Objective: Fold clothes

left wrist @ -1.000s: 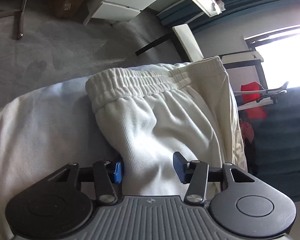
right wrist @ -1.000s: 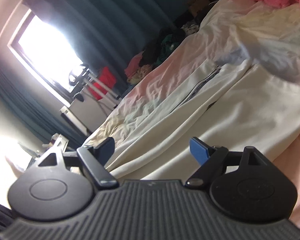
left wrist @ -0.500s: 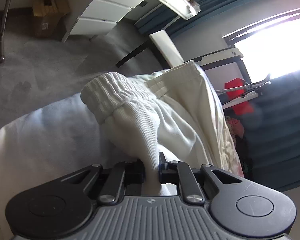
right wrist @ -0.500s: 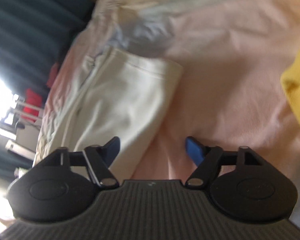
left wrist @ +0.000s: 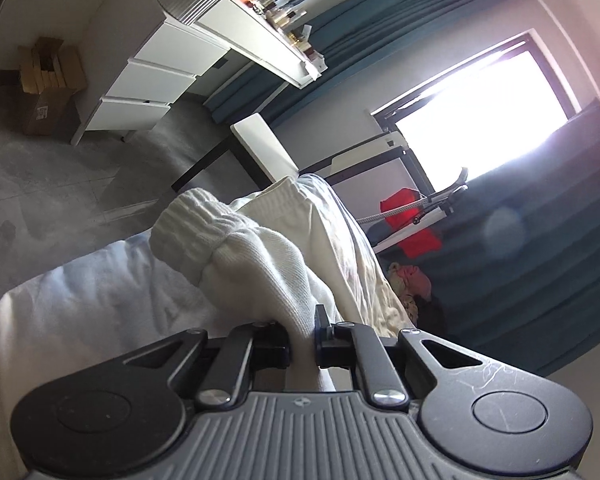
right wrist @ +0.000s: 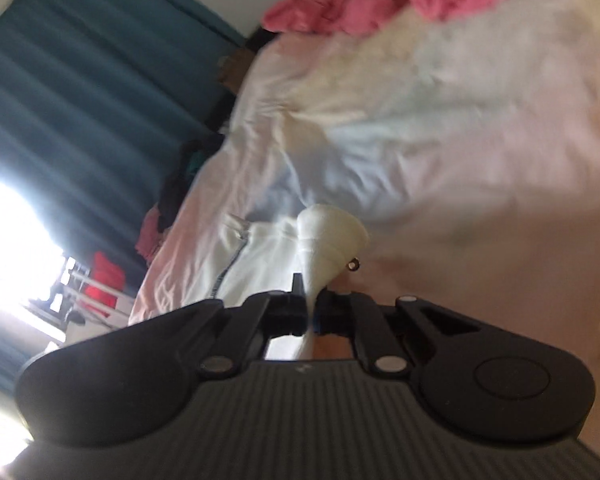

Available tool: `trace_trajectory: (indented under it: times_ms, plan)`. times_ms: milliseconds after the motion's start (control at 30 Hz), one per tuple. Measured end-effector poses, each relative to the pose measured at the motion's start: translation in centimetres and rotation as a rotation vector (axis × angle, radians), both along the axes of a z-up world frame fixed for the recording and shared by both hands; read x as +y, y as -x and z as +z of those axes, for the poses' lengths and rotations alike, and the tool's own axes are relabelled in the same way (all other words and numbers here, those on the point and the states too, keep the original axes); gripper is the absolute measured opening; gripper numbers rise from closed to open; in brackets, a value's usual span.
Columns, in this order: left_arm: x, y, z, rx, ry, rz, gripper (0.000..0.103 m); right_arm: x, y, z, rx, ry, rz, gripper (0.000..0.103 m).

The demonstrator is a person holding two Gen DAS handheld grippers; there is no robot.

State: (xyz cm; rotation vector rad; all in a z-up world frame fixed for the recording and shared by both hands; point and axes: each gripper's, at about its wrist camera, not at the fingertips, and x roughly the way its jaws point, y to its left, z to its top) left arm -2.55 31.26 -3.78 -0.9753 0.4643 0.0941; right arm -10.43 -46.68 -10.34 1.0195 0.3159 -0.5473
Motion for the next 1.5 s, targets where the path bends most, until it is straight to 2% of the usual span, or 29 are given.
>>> trace_trajectory:
  times_ms: [100,200,300,400,500,633,767,833,967,1033,1100,1200,1233,1300,1333,1367,1433,1467,1500]
  plan:
    - [0.1,-0.8,1.2,0.003,0.017,-0.009,0.01,-1.3,-0.3,2.1,0.016,0.044,0.035,0.005]
    - [-0.2,-3.1,3.2,0.001,-0.011,-0.014,0.01,-2.6,-2.5,4.0,0.013,0.05,0.05,0.005]
    - [-0.8,-6.9,5.5,0.006,-0.039,-0.01,0.01,-2.8,-6.8,6.1,0.016,0.102,0.071,0.005]
    - [-1.7,-12.5,6.8,0.06,-0.069,0.017,0.011,-2.7,-12.3,7.8,0.027,0.155,0.073,0.005]
    - [-2.5,-18.3,7.9,0.112,-0.094,0.044,0.011,-2.1,-18.8,8.2,0.069,0.204,0.064,0.005]
    - [-3.3,-27.1,6.9,0.17,-0.153,0.064,0.011,-1.4,-27.5,6.5,0.143,0.274,0.059,0.006]
    - [-4.5,-35.5,3.6,0.244,-0.211,0.045,0.011,-1.1,-35.2,3.2,0.217,0.313,0.051,0.006]
    - [-5.0,-39.5,1.9,0.281,-0.237,0.034,0.012,-1.2,-38.2,1.1,0.256,0.342,0.059,0.006]
    - [-5.7,-44.4,-1.9,0.352,-0.286,-0.019,0.013,-1.6,-42.1,-3.6,0.343,0.344,0.062,0.006]
    - [-5.8,-45.0,-3.0,0.375,-0.287,-0.025,0.014,-1.7,-42.6,-5.4,0.368,0.318,0.049,0.007]
    - [-5.3,-44.5,-3.4,0.367,-0.276,-0.035,0.015,-1.6,-42.6,-6.0,0.353,0.307,0.039,0.007]
    - [-4.4,-43.1,-3.3,0.334,-0.259,-0.054,0.028,-1.6,-42.0,-5.4,0.339,0.293,0.039,0.011]
    - [-4.3,-42.6,-3.0,0.32,-0.268,-0.061,0.039,-1.6,-41.6,-5.1,0.33,0.277,0.045,0.014]
    - [-4.2,-40.9,-2.3,0.267,-0.261,-0.107,0.048,-1.7,-40.1,-4.2,0.281,0.238,0.069,0.034]
    - [-4.2,-39.8,-2.0,0.241,-0.252,-0.126,0.054,-1.7,-39.4,-3.7,0.257,0.218,0.082,0.056]
    - [-4.3,-38.4,-1.9,0.225,-0.243,-0.13,0.06,-1.7,-38.7,-3.3,0.233,0.198,0.094,0.07]
    - [-4.5,-35.6,-1.6,0.192,-0.223,-0.139,0.066,-1.5,-36.4,-2.3,0.172,0.179,0.118,0.076]
    - [-4.6,-34.2,-1.5,0.175,-0.213,-0.143,0.073,-1.4,-35.2,-1.9,0.148,0.174,0.132,0.077]
    - [-4.7,-32.9,-1.4,0.159,-0.203,-0.148,0.076,-1.2,-34.0,-1.6,0.132,0.165,0.14,0.077]
